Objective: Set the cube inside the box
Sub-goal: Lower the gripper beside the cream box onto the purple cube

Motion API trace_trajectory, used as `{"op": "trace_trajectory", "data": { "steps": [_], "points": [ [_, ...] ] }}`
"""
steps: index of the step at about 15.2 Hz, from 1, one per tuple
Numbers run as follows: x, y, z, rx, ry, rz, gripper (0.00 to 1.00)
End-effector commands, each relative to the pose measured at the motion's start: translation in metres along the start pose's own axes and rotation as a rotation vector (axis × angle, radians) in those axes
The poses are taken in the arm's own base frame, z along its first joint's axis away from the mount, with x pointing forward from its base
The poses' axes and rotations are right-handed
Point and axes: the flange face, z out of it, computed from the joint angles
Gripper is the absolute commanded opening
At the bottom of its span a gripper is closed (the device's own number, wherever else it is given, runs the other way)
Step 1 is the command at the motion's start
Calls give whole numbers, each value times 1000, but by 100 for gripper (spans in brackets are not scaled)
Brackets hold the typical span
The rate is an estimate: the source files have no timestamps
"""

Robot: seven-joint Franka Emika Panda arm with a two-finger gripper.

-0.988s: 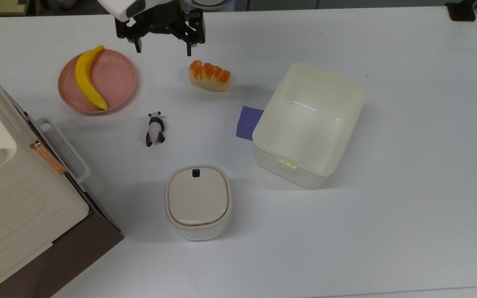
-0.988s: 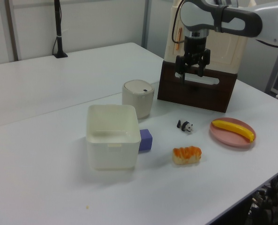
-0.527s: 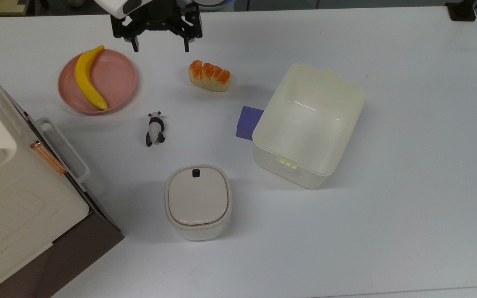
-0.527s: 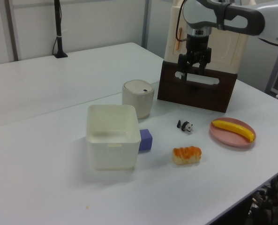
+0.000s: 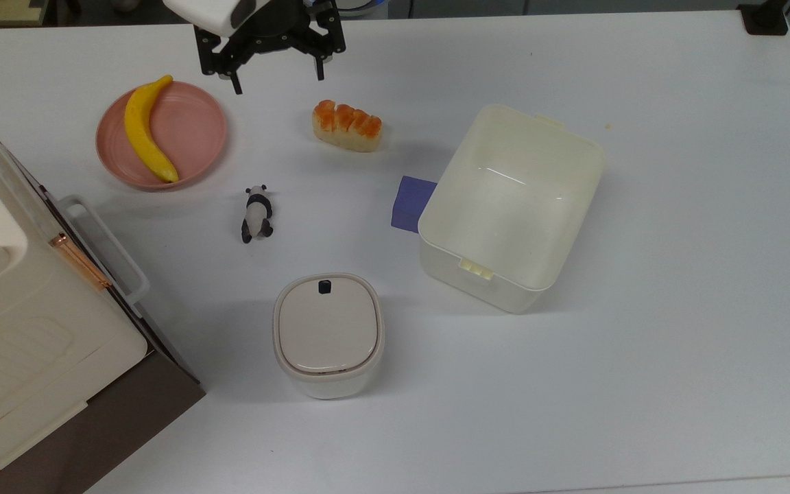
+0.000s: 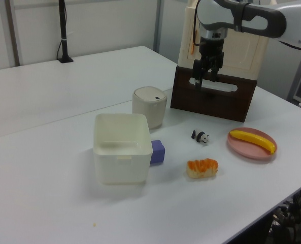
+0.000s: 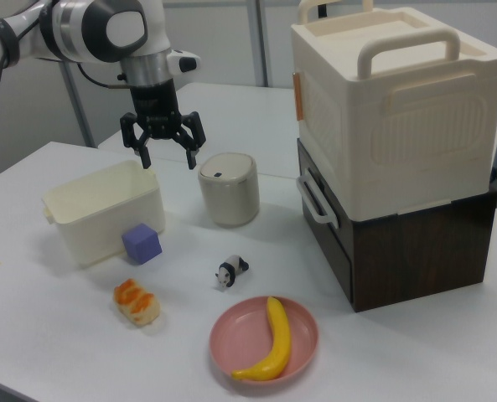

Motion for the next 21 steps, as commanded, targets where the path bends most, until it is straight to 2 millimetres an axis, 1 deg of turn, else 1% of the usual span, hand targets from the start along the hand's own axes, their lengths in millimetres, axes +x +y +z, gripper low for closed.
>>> {"op": "trace_trajectory", "data": {
  "steps": [1,2,3,5,7,8,11,12,14,15,16,18,21],
  "points": [
    [-6,-12,-1,48,-1,-193,100],
    [-5,-14,1,60,0,-237,100],
    [-3,-21,8,67,-11,-280,100],
    [6,-52,23,76,-38,-374,100],
    [10,-62,39,81,-43,-517,100],
    [13,-65,51,80,-36,-593,100],
    [29,-90,85,48,-5,-812,100],
    [35,-92,95,45,-8,-864,100],
    [43,-93,116,50,-32,-928,100],
    [50,-99,130,46,-37,-944,100],
    [58,-109,142,39,-39,-963,100],
    [69,-111,165,11,-49,-980,100],
    [79,-116,182,-6,-32,-992,100]
  ]
}}
